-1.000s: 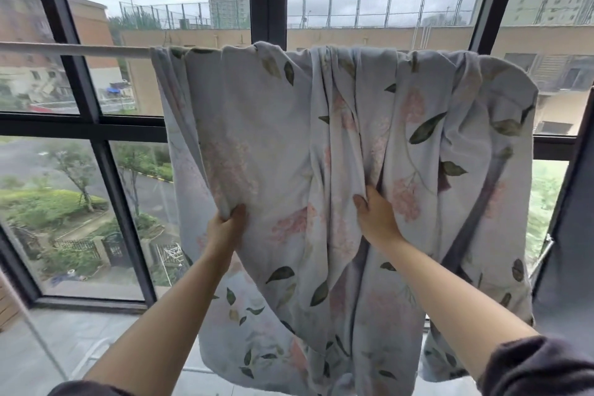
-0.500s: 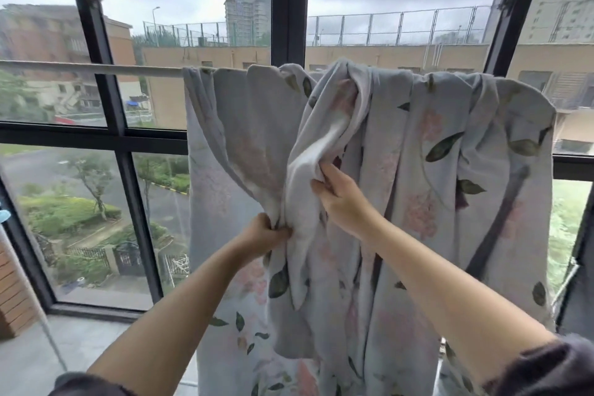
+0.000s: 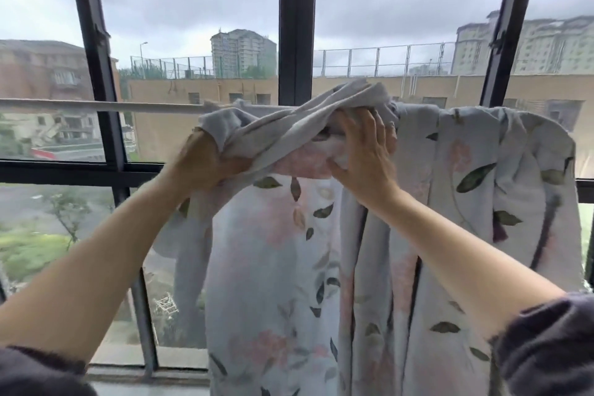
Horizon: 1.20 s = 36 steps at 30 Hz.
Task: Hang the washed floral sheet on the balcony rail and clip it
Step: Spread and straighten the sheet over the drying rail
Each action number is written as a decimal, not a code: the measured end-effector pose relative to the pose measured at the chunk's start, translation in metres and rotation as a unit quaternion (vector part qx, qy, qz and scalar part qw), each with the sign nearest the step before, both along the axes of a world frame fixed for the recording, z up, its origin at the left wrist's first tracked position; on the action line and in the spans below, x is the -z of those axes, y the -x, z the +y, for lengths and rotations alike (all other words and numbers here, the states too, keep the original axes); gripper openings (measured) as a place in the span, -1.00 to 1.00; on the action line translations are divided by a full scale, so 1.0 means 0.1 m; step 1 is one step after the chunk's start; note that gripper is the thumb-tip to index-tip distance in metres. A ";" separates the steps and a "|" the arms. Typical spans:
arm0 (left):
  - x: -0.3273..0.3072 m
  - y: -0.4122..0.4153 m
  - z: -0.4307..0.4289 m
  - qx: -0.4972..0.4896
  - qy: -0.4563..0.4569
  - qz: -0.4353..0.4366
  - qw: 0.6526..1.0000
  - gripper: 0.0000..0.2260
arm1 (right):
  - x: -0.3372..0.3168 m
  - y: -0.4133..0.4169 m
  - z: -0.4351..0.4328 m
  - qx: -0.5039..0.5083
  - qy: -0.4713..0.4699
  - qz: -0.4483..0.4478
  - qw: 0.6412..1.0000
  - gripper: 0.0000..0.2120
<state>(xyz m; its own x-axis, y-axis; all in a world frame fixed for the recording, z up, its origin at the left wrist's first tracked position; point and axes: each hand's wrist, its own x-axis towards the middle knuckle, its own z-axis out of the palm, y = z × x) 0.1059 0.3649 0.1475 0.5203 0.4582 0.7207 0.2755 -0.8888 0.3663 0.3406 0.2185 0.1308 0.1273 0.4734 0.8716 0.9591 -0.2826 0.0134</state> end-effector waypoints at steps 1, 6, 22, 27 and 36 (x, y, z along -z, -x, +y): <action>-0.12 0.00 0.05 -0.068 -0.036 -0.001 0.997 -0.68 | -0.07 0.00 0.06 0.006 0.001 -0.011 1.000 -0.18; -0.73 -0.01 0.28 -0.217 -0.166 -0.022 0.962 -0.68 | -0.40 -0.11 0.25 0.054 0.024 -0.005 0.998 -0.28; -1.51 -0.81 1.15 -0.276 -0.187 0.150 0.931 -0.51 | -0.89 -0.52 0.61 0.091 0.032 0.112 0.989 -0.72; -1.47 -1.03 1.17 -0.284 -0.067 0.325 0.900 -0.68 | -0.96 -0.58 0.75 0.132 0.061 0.163 0.976 -0.77; -1.31 -1.30 1.01 -0.095 0.028 0.386 0.917 -0.45 | -1.05 -0.63 0.76 0.149 0.057 0.220 0.962 -0.86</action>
<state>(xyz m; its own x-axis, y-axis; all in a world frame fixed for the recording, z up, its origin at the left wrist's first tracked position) 0.2362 0.4663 0.2782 0.7727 0.6182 0.1442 0.6196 -0.7839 0.0402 0.4038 0.2941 0.2353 0.6165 0.4479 0.6475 0.7562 -0.5658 -0.3286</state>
